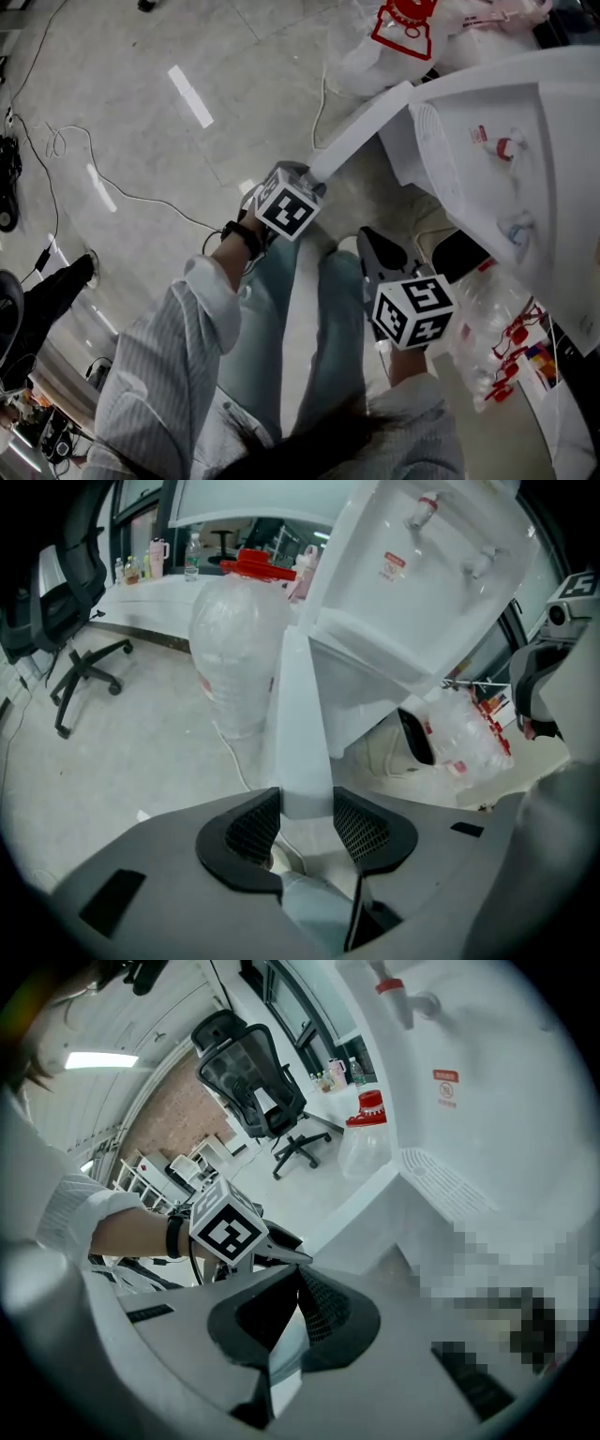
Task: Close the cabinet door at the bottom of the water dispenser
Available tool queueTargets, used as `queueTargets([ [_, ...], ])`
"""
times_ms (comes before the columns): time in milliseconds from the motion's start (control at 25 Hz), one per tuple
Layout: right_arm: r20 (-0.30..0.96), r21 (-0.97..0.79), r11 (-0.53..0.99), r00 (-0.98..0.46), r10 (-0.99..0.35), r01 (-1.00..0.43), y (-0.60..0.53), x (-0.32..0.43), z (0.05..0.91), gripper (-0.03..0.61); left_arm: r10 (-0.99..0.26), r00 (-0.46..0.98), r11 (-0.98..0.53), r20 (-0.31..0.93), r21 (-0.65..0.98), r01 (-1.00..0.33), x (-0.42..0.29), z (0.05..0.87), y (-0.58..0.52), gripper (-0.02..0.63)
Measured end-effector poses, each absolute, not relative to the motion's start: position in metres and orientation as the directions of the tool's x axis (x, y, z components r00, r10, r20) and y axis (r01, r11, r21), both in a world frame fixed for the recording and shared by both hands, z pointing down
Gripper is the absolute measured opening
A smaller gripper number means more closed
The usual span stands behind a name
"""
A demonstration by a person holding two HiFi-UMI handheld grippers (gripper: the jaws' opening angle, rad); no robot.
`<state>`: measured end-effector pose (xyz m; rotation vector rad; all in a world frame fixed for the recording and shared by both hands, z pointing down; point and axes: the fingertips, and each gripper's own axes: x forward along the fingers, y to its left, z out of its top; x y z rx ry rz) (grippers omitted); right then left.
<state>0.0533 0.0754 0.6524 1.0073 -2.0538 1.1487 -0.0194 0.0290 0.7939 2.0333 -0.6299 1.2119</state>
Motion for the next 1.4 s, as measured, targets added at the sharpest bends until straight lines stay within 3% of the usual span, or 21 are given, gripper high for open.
queueTargets([
  [680,0.782,-0.432,0.408,-0.56,-0.275,-0.804,0.141,0.132,0.674,0.014,-0.104,0.526,-0.565,0.844,0.385,-0.73,0.086,0.798,0.085,0.198],
  [1400,0.788,-0.425,0.391,-0.546,-0.285,-0.817,0.165,0.187,0.685,0.014,-0.081,0.518,-0.678,0.852,0.334,-0.655,0.183,0.8,0.102,0.206],
])
